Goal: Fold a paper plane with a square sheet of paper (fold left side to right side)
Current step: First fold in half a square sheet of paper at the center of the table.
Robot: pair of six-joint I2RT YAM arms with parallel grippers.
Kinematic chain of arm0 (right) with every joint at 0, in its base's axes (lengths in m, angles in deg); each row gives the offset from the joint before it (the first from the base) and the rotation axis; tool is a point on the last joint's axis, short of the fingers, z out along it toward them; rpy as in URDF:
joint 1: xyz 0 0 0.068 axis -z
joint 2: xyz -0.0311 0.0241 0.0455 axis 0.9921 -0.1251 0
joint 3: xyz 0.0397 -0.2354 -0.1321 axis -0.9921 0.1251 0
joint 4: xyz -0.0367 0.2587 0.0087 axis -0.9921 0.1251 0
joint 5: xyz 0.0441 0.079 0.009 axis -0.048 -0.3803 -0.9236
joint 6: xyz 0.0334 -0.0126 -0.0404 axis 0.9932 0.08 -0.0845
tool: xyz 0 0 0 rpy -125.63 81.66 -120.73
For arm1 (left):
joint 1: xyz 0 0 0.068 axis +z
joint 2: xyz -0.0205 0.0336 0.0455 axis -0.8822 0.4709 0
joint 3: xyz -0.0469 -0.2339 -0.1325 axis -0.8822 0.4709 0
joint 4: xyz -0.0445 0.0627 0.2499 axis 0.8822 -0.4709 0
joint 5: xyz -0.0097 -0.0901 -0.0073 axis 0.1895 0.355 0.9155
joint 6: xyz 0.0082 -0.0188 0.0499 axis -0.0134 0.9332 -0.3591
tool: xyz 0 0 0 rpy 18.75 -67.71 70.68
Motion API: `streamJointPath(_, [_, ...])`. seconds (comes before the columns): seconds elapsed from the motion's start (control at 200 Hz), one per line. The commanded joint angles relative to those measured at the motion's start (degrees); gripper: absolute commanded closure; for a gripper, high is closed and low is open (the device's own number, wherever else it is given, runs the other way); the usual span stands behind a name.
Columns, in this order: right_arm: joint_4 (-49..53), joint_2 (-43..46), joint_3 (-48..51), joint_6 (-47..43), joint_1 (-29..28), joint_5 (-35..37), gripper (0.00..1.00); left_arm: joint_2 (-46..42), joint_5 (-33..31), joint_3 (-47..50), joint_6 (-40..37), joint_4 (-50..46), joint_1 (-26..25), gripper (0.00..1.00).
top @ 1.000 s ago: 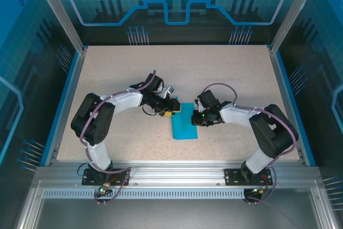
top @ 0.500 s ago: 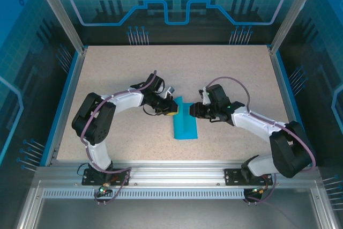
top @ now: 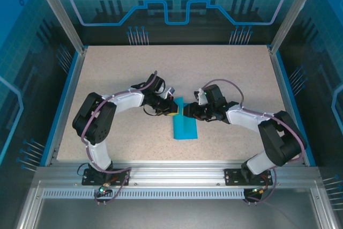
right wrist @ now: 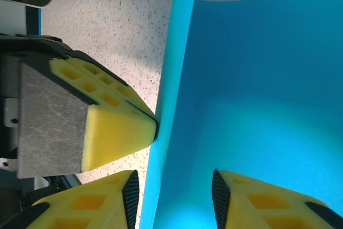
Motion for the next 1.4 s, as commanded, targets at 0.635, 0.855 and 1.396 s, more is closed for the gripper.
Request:
streamJointPath(0.635, [13.56,-3.68,-6.73,-5.71,-0.86,8.1,1.0,-4.76,-6.6,0.4,-3.46,-6.95,-0.53,0.7])
streamJointPath(0.855, [18.43,-4.6,-7.58,-6.71,-0.82,13.17,0.99,-3.51,-9.62,0.27,-3.85,-9.14,-0.68,0.54])
streamJointPath(1.396, [20.17,-7.05,-7.64,-7.96,-0.94,16.09,0.98,4.79,-11.44,-6.01,-2.09,-10.01,-4.82,0.46])
